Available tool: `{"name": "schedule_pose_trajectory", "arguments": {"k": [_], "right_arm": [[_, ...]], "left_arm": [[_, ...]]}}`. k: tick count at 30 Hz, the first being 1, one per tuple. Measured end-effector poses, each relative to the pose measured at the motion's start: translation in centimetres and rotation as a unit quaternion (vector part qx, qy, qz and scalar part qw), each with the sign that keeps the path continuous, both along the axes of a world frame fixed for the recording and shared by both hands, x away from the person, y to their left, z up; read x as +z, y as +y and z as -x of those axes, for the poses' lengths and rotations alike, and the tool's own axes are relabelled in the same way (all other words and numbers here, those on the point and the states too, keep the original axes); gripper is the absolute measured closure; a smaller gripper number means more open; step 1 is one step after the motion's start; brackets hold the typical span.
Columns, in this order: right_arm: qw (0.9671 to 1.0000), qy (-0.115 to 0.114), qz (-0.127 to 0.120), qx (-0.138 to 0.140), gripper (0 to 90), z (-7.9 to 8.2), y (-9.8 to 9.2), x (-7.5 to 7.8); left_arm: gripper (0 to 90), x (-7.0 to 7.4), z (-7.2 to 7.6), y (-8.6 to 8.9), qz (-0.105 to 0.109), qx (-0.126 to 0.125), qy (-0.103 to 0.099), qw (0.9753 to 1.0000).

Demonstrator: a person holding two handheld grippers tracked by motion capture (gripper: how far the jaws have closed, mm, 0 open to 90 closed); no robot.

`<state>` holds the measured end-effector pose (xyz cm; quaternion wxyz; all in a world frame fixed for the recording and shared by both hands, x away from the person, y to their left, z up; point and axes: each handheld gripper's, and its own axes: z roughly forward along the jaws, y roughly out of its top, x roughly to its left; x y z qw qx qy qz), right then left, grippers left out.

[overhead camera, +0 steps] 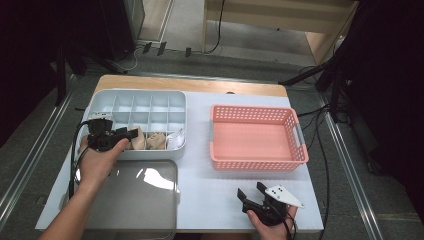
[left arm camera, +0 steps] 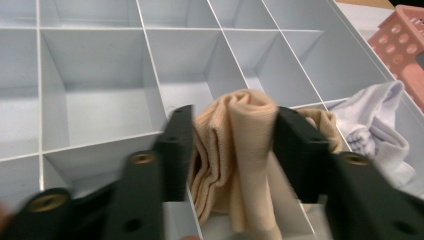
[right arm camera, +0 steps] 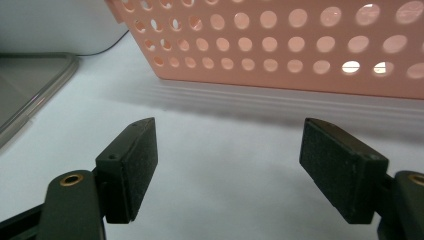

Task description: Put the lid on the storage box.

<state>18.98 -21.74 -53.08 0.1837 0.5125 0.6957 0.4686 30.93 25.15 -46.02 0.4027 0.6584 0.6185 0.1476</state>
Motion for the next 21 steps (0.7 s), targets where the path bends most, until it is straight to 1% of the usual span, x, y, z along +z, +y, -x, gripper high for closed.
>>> {"name": "schedule_pose_trajectory", "arguments": {"k": [1,2,3,5,6,8,10,12,14,16,17,19,21], "right_arm": [[1.0,0.0,0.0,0.0,23.5,0.0,0.0,0.0],[1.0,0.0,0.0,0.0,23.5,0.0,0.0,0.0],[1.0,-0.003,0.0,0.002,23.6,-0.1,0.0,0.0],[1.0,-0.002,0.0,0.002,23.6,-0.1,0.0,0.0],[1.0,-0.002,0.0,0.002,23.6,-0.1,0.0,0.0],[1.0,0.0,-0.001,0.002,23.7,0.0,0.0,0.0],[1.0,0.001,-0.001,0.0,23.9,-0.1,0.0,0.0],[1.0,0.001,0.0,0.0,24.0,-0.1,0.0,-0.1],[1.0,0.002,0.0,-0.001,24.1,-0.1,0.0,-0.1],[1.0,0.003,-0.001,-0.002,24.4,-0.1,0.0,-0.1],[1.0,0.005,-0.002,-0.004,24.4,0.0,0.1,-0.1],[1.0,0.005,-0.002,-0.004,24.5,-0.1,0.0,-0.1],[1.0,0.006,-0.002,-0.004,24.5,-0.1,0.0,-0.1]], "left_arm": [[76.1,-0.1,-0.1,0.0,0.001,-0.002,0.005,1.0],[80.4,-0.3,-0.2,0.0,0.002,-0.002,0.01,0.9999],[81.6,-0.4,-0.3,0.0,0.003,-0.006,0.017,0.9998],[82.4,-0.7,-0.4,0.0,0.002,-0.011,0.03,0.9995],[82.4,-0.8,-0.5,0.0,0.003,-0.01,0.034,0.9994],[82.6,-0.9,-0.7,0.2,0.009,-0.008,0.041,0.9991],[82.5,-0.8,-1.0,0.2,0.003,-0.018,0.054,0.9984],[82.2,-0.7,-1.4,0.2,0.0,-0.026,0.071,0.9971],[81.8,-0.6,-1.8,0.1,-0.003,-0.036,0.092,0.9951],[80.5,-0.7,-2.2,0.0,-0.002,-0.039,0.104,0.9938],[79.0,-0.8,-2.3,0.0,-0.001,-0.041,0.107,0.9934],[77.3,-0.9,-2.4,0.1,0.004,-0.041,0.107,0.9934],[75.2,-0.8,-2.1,0.1,0.004,-0.039,0.097,0.9945]]}}
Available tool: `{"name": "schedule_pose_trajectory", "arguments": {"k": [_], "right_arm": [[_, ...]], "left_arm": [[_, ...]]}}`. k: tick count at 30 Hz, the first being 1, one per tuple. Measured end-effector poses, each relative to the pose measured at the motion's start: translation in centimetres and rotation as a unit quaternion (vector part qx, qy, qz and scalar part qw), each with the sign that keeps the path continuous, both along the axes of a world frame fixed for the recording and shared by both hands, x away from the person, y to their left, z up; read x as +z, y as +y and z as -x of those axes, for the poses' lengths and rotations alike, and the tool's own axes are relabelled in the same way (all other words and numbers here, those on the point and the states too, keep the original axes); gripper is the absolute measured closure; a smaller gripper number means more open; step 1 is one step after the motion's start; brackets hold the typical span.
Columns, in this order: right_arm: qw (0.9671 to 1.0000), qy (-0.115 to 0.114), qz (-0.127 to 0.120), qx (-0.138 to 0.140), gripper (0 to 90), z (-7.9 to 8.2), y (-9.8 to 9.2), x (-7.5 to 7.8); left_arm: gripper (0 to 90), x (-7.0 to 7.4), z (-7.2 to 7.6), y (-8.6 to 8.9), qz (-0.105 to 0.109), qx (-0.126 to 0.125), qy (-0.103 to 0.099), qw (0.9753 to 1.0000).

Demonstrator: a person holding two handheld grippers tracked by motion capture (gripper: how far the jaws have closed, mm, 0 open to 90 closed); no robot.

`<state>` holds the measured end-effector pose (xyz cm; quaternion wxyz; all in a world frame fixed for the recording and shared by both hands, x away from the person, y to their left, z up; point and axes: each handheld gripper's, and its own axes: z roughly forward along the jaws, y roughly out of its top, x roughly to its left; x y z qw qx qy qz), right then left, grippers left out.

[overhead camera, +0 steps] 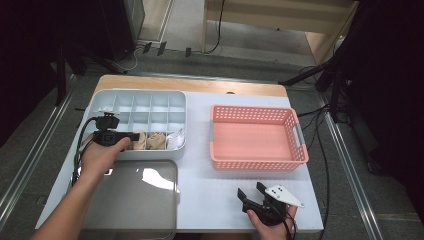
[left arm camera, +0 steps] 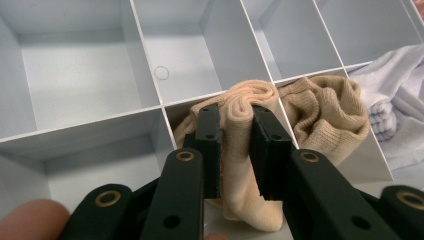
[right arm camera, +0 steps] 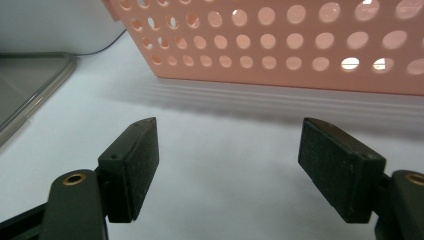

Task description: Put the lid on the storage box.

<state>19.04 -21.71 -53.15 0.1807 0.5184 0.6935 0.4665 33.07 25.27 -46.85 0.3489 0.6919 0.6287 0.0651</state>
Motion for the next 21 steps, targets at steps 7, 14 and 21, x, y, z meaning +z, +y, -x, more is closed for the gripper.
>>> {"name": "schedule_pose_trajectory", "arguments": {"k": [7,14,21], "right_arm": [[1.0,-0.003,0.001,0.003,24.6,-0.1,-0.1,0.0],[1.0,-0.003,0.001,0.003,24.7,0.0,-0.1,0.0],[1.0,-0.001,-0.001,0.002,24.9,0.1,-0.1,0.0]], "left_arm": [[62.9,0.7,0.6,-0.1,0.023,0.033,-0.054,0.9977],[82.2,0.4,0.3,-0.8,-0.005,0.026,-0.041,0.9988],[66.2,0.5,1.0,-0.2,0.002,0.018,-0.064,0.9978]]}}
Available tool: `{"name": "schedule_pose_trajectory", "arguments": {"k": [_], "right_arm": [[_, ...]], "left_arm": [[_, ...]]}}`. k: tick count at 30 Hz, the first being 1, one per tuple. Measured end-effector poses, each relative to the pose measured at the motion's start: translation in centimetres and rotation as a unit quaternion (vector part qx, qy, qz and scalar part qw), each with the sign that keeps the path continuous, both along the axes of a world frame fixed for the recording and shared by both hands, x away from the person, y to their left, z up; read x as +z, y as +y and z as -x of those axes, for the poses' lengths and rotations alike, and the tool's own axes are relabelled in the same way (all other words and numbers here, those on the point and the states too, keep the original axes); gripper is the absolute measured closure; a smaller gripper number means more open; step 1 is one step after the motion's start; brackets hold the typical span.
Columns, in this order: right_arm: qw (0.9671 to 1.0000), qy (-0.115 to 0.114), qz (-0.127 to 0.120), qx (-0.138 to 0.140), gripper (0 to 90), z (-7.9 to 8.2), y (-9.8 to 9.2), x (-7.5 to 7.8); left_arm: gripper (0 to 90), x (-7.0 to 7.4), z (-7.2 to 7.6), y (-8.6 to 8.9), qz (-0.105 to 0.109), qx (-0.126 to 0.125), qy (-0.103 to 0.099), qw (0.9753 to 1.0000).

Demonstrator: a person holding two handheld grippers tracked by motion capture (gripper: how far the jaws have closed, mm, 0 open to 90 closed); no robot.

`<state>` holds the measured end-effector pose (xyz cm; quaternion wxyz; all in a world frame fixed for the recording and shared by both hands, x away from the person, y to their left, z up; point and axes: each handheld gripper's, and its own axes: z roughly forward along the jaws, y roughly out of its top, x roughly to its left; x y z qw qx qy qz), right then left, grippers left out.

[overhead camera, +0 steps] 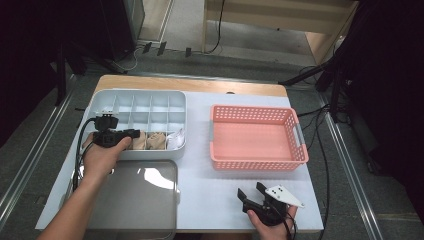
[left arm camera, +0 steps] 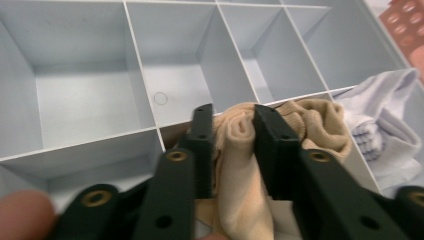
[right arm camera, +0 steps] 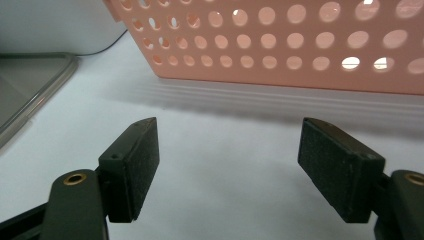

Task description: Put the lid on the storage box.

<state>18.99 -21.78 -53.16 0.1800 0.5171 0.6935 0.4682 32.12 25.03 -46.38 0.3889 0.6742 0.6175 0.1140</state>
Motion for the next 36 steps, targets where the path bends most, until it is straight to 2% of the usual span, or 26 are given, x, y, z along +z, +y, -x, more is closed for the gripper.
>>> {"name": "schedule_pose_trajectory", "arguments": {"k": [2,6,11,17,23,25,27,29,31,32,34,36], "right_arm": [[1.0,-0.001,0.001,-0.001,25.3,0.0,0.0,0.0],[1.0,-0.007,0.004,0.0,25.7,0.0,0.1,0.0],[0.9999,-0.01,0.006,-0.004,26.1,0.0,0.1,0.1],[0.9996,-0.014,0.024,-0.006,26.5,0.2,0.5,0.2],[0.9992,-0.012,0.032,-0.021,27.5,0.3,0.9,0.3],[0.9992,-0.013,0.034,-0.02,27.5,0.3,1.1,0.3],[0.9991,-0.013,0.034,-0.02,27.5,0.3,1.3,0.3],[0.9992,-0.014,0.034,-0.018,27.5,0.3,1.5,0.4],[0.9991,-0.014,0.037,-0.017,27.4,0.4,1.9,0.4],[0.999,-0.015,0.039,-0.014,27.4,0.4,2.0,0.4],[0.9989,-0.018,0.041,-0.013,27.4,0.5,2.3,0.5],[0.9989,-0.019,0.042,-0.011,27.4,0.6,2.5,0.5]], "left_arm": [[58.5,0.1,0.4,0.2,0.002,0.003,-0.016,0.9999],[49.8,0.2,1.4,0.7,0.01,-0.001,-0.041,0.9991],[33.5,0.7,3.0,0.8,0.003,0.01,-0.061,0.9981],[15.5,0.5,5.1,1.3,0.015,0.013,-0.081,0.9965],[12.0,0.0,7.4,1.9,0.019,0.017,-0.102,0.9944],[11.8,-0.2,8.1,2.3,0.022,0.017,-0.106,0.994],[11.2,-0.5,8.8,2.7,0.034,0.017,-0.109,0.9933],[11.4,-0.6,9.6,3.1,0.032,0.02,-0.122,0.9918],[10.8,-0.6,10.1,3.5,0.037,0.027,-0.124,0.9913],[10.8,-0.6,10.5,3.6,0.035,0.026,-0.128,0.9908],[10.6,-0.6,11.0,3.7,0.018,0.026,-0.133,0.9906],[10.4,-0.6,11.4,3.8,0.017,0.028,-0.137,0.99]]}}
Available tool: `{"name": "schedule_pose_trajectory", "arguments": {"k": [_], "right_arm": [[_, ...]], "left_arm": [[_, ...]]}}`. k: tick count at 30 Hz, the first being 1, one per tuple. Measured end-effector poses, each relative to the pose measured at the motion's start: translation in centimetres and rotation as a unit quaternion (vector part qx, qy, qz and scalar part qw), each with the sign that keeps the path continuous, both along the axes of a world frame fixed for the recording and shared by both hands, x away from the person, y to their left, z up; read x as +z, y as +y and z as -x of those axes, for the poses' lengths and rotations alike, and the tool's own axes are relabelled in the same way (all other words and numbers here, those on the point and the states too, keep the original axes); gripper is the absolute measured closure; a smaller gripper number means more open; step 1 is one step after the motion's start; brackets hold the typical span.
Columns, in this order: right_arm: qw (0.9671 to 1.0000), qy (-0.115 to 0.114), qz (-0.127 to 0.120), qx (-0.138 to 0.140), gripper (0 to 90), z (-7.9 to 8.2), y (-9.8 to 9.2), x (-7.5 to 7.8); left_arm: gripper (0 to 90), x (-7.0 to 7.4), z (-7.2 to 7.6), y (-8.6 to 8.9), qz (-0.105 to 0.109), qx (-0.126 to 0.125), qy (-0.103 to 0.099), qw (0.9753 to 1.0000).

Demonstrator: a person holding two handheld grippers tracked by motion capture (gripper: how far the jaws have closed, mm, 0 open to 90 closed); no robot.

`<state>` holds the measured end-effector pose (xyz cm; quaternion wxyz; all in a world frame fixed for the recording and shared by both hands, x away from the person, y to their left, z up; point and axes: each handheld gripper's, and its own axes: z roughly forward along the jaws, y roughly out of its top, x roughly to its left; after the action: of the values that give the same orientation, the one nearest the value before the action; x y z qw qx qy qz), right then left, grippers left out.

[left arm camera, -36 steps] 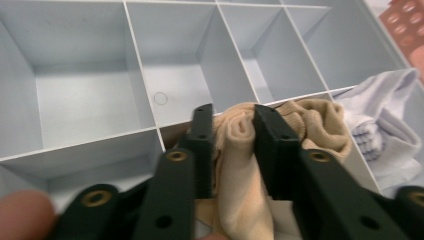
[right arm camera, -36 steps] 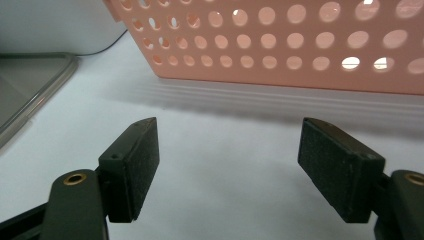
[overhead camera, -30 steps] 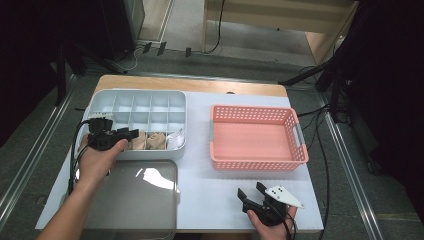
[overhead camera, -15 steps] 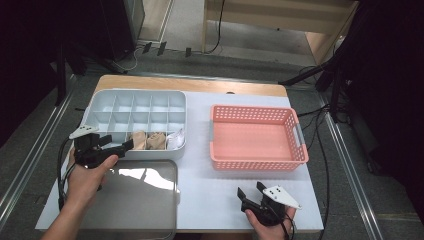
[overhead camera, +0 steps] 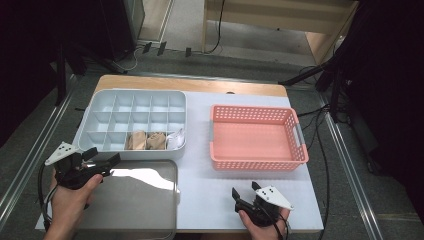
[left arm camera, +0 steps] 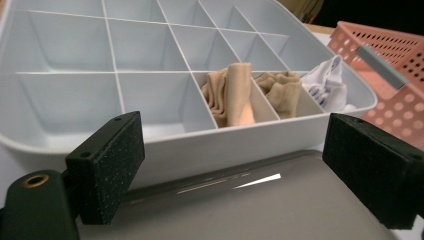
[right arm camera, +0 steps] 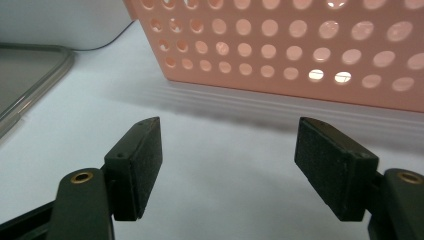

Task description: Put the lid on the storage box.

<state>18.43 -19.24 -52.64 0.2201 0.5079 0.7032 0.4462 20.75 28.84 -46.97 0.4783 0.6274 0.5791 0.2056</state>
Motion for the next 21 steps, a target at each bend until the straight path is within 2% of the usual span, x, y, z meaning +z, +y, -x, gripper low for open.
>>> {"name": "schedule_pose_trajectory", "arguments": {"k": [6,12,21], "right_arm": [[1.0,-0.001,0.0,0.008,27.8,0.2,0.8,0.2],[0.9997,0.0,-0.001,0.026,28.2,0.5,2.0,0.4],[0.9984,0.007,-0.021,0.052,30.5,0.6,3.9,0.9]], "left_arm": [[10.5,-0.5,1.5,0.9,0.003,0.011,-0.007,0.9999],[10.8,-1.5,2.8,1.9,-0.001,0.018,-0.002,0.9998],[13.4,-2.8,5.2,3.4,-0.002,0.032,0.011,0.9994]]}}
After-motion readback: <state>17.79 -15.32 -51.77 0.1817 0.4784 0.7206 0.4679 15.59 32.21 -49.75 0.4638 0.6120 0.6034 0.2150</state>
